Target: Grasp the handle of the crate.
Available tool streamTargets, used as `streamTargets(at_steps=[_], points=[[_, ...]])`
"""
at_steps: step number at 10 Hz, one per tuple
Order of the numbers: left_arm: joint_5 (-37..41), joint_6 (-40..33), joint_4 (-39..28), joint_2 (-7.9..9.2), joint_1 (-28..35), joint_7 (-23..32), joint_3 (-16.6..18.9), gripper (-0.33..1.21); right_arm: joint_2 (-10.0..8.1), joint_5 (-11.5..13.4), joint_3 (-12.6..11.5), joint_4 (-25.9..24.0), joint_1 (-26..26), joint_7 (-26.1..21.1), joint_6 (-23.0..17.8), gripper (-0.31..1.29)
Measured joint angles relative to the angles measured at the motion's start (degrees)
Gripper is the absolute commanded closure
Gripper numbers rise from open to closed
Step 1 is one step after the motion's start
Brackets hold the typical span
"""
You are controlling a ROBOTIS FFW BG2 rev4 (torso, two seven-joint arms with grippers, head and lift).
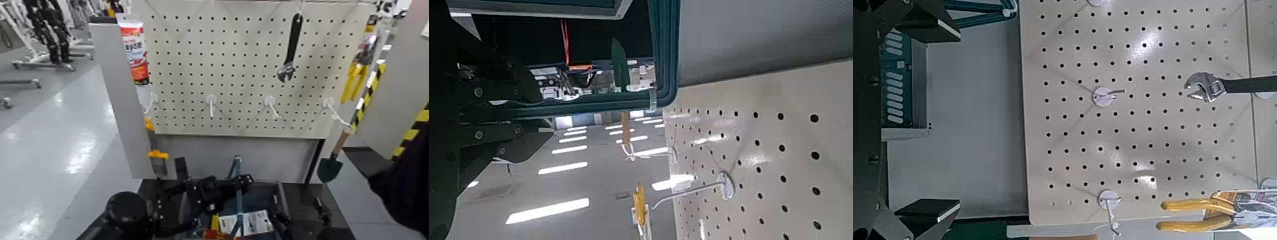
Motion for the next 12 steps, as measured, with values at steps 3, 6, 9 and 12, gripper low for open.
streamTargets(at_steps=[3,6,9,12], points=[[0.35,0.10,-5.76,0.81,3.31,0.59,1.32,1.19,0.04,0.11,-0.23,0.00,0.15,-0.09,-0.59,0.13],[1.87,0.80,-12.26,1.53,8.01,4.56,4.00,1.19,0.09,0.49,-0.46,0.00,0.41,-0.52,-1.02,0.13],[2.90,1.00,-17.83,2.07,11.83,8.35,6.73,1.19,0.09,0.64,-0.62,-0.14,0.64,-0.39,-1.30,0.13],[4.56,1.07,-22.07,2.72,14.90,11.08,8.31,1.19,0.09,0.62,-0.79,-0.20,0.73,0.10,-1.39,0.13]])
